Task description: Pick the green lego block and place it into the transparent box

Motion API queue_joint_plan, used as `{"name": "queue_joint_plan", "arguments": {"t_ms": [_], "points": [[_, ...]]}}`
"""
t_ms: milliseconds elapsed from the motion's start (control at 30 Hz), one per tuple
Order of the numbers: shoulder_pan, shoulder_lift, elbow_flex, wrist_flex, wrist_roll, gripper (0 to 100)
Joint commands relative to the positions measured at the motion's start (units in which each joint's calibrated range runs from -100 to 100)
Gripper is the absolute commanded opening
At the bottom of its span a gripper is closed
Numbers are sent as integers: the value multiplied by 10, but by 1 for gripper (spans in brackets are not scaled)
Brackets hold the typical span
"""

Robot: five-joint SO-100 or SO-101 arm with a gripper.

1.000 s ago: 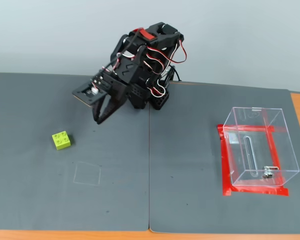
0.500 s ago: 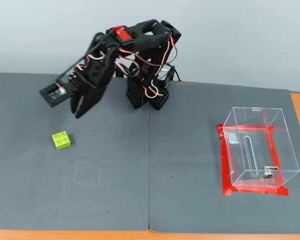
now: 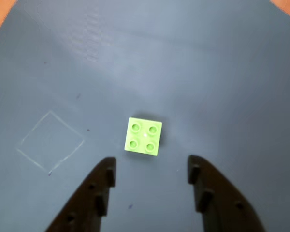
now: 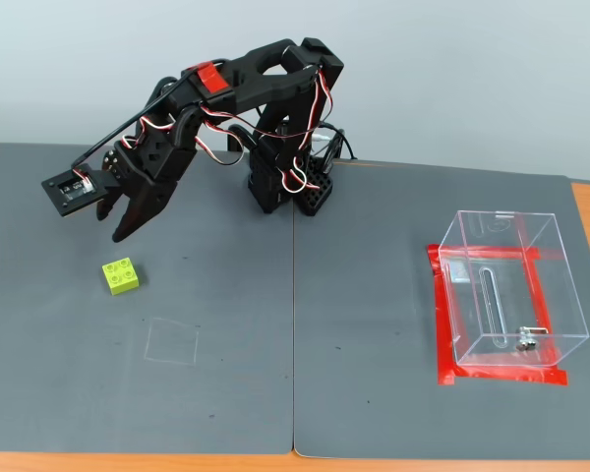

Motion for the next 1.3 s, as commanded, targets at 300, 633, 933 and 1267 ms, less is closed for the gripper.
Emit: {"name": "queue_joint_plan", "arguments": {"t_ms": [300, 633, 933, 1267], "points": [[4, -8, 133, -88, 2, 24], [-2, 2, 133, -92, -3, 35], [-10, 49, 123, -149, -3, 37], [-19, 79, 123, -178, -3, 37]]}}
